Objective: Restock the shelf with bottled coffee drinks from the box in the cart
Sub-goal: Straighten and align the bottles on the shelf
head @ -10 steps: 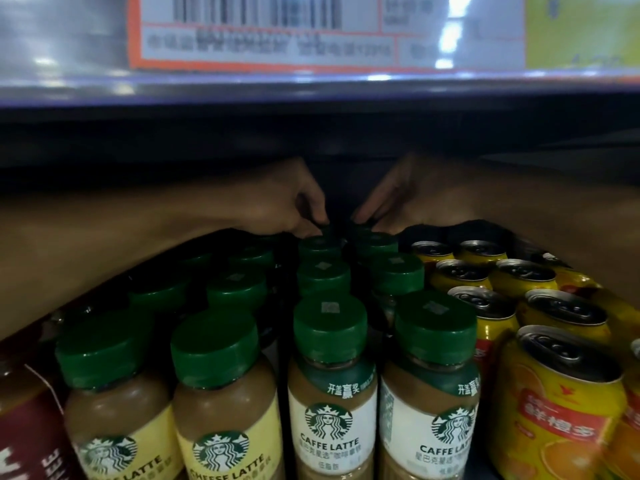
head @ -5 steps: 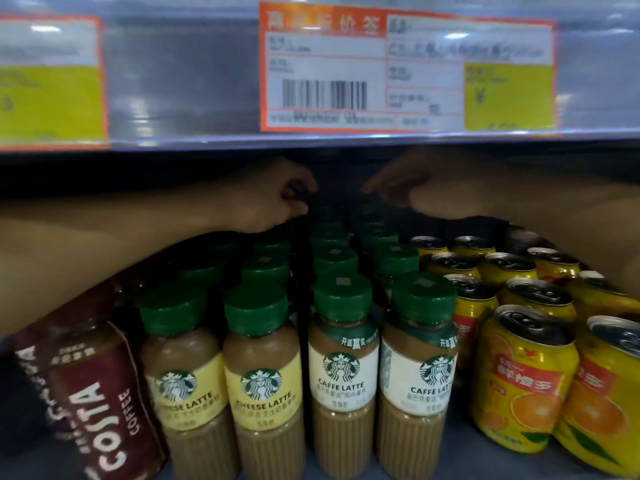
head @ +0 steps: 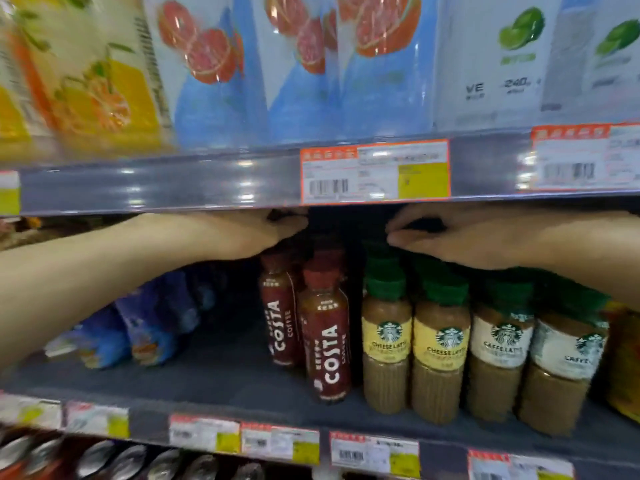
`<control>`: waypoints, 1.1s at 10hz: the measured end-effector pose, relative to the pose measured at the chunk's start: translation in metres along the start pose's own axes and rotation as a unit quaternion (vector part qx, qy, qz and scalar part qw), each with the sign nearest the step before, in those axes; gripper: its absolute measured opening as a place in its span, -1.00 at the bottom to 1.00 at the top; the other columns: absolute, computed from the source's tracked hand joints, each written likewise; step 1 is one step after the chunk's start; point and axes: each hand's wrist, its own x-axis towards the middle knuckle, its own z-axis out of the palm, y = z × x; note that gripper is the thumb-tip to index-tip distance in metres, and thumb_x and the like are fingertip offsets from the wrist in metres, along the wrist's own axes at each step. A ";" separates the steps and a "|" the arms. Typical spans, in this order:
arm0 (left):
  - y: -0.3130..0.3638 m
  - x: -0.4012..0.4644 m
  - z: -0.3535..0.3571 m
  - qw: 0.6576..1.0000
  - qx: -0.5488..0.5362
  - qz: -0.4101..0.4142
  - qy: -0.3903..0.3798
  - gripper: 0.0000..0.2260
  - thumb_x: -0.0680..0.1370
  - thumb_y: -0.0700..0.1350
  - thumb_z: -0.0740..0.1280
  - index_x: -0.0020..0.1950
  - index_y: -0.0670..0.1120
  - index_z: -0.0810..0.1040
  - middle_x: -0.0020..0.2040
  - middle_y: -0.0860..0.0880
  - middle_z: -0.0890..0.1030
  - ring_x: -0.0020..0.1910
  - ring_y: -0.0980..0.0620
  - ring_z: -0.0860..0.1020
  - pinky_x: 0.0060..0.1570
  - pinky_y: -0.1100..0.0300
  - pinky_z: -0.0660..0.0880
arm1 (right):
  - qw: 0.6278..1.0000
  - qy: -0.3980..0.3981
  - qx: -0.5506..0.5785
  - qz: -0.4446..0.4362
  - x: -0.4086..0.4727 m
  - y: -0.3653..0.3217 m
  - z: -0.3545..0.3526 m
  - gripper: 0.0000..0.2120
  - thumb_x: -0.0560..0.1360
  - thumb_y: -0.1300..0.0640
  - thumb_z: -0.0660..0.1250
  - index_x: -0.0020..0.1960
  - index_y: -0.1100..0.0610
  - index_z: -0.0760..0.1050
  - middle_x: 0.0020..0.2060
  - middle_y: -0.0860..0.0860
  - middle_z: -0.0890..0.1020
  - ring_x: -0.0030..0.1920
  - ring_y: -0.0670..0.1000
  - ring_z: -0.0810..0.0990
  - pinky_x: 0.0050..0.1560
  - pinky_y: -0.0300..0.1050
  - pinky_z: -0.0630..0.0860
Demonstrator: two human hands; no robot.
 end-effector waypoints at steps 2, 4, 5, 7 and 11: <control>-0.039 -0.025 -0.014 0.995 0.061 -0.027 -0.070 -0.70 0.60 0.13 0.19 0.31 0.13 0.46 0.23 0.18 0.48 0.15 0.19 0.40 0.10 0.38 0.24 | 0.999 0.001 -0.044 0.015 0.005 -0.070 0.010 -0.70 0.53 -0.27 0.16 0.17 -0.21 0.50 0.11 -0.25 0.53 0.14 -0.14 0.47 0.21 -0.21 0.38; -0.067 -0.031 -0.013 0.995 -0.007 -0.034 -0.093 -0.62 0.55 0.17 0.27 0.36 0.18 0.39 0.27 0.20 0.45 0.16 0.22 0.39 0.10 0.36 0.27 | 0.998 -0.024 -0.041 0.040 0.026 -0.095 0.025 -0.64 0.48 -0.22 0.33 0.23 -0.16 0.49 0.10 -0.25 0.47 0.10 -0.20 0.41 0.08 -0.33 0.31; -0.072 -0.032 -0.008 0.992 -0.066 -0.023 -0.106 -0.56 0.51 0.14 0.35 0.37 0.17 0.40 0.19 0.17 0.48 0.11 0.23 0.42 0.13 0.36 0.32 | 0.997 -0.047 -0.004 0.066 0.033 -0.098 0.028 -0.71 0.42 -0.12 0.45 0.10 -0.11 0.52 0.02 -0.13 0.56 0.09 -0.08 0.55 0.22 -0.12 0.46; -0.074 -0.022 0.005 0.984 -0.137 0.008 -0.115 -0.77 0.49 0.03 0.43 0.13 0.15 0.55 -0.07 0.29 0.51 -0.10 0.33 0.50 -0.05 0.49 0.41 | 0.992 -0.084 -0.021 0.097 0.035 -0.099 0.028 -0.72 0.37 -0.10 0.52 0.04 -0.11 0.56 0.08 -0.05 0.59 0.08 -0.02 0.59 0.23 -0.03 0.51; -0.075 0.003 0.011 0.986 -0.112 0.060 -0.111 -0.85 0.41 -0.01 0.51 -0.13 0.04 0.58 -0.12 0.08 0.61 -0.09 0.07 0.58 -0.03 0.16 0.47 | 0.993 -0.063 -0.037 0.091 0.034 -0.105 0.024 -0.81 0.33 -0.12 0.53 -0.15 -0.14 0.56 -0.10 -0.21 0.53 0.02 -0.08 0.57 0.20 -0.03 0.50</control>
